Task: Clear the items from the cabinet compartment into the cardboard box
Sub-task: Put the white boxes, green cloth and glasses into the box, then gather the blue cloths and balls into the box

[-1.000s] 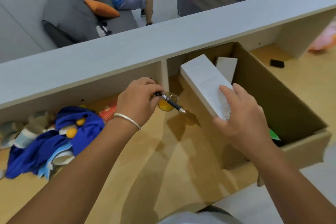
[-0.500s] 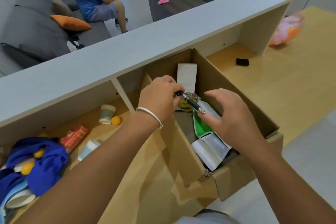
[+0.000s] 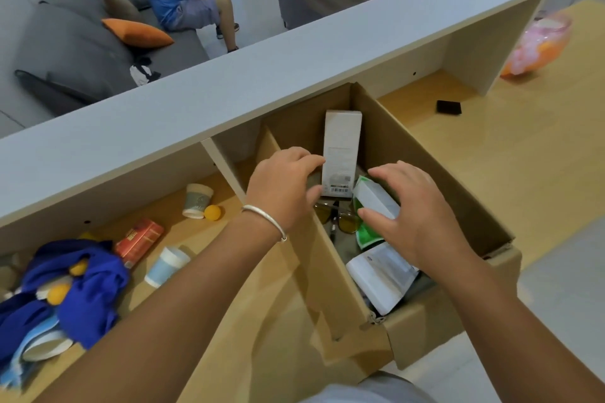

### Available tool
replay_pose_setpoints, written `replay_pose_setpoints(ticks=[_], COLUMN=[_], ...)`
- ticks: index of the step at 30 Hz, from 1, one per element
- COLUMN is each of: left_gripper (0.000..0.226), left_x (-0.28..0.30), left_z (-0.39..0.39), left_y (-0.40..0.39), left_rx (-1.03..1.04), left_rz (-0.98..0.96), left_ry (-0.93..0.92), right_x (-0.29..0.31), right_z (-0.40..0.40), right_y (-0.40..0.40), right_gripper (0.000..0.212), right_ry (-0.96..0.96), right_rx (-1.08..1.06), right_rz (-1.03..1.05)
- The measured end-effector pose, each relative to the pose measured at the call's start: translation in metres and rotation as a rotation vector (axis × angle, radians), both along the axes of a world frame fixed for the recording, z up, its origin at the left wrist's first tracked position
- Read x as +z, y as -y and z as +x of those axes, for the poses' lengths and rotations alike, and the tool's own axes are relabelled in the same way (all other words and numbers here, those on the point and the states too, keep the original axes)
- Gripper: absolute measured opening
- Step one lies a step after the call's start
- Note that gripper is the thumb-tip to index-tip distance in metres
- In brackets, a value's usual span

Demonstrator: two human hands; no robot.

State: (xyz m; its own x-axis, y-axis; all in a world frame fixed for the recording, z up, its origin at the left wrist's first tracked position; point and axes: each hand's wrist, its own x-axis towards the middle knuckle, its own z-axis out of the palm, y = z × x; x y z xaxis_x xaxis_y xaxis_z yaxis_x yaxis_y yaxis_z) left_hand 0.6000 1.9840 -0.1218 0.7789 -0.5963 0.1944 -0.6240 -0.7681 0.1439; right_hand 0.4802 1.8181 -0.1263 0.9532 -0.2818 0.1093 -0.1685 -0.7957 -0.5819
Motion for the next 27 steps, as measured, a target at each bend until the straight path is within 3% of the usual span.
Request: replay_pose_setpoints(ticks=[6, 15, 27], left_gripper=[0.041, 0.038, 0.044], left_x=[-0.018, -0.057, -0.115], left_z=[-0.012, -0.047, -0.090], left_y=[-0.074, -0.243, -0.475], left_rx=[0.136, 0.447, 0.805], left_rz=[-0.015, -0.017, -0.099], left_ry=[-0.028, -0.104, -0.229], right_x=[-0.004, -0.013, -0.106], right_z=[0.012, 0.042, 0.093], right_y=[-0.045, -0.176, -0.369], right_gripper=[0.053, 0.054, 0.075], right_ry=[0.011, -0.013, -0.268], right_rx=[0.136, 0.398, 0.490], right_rz=[-0.002, -0.029, -0.082])
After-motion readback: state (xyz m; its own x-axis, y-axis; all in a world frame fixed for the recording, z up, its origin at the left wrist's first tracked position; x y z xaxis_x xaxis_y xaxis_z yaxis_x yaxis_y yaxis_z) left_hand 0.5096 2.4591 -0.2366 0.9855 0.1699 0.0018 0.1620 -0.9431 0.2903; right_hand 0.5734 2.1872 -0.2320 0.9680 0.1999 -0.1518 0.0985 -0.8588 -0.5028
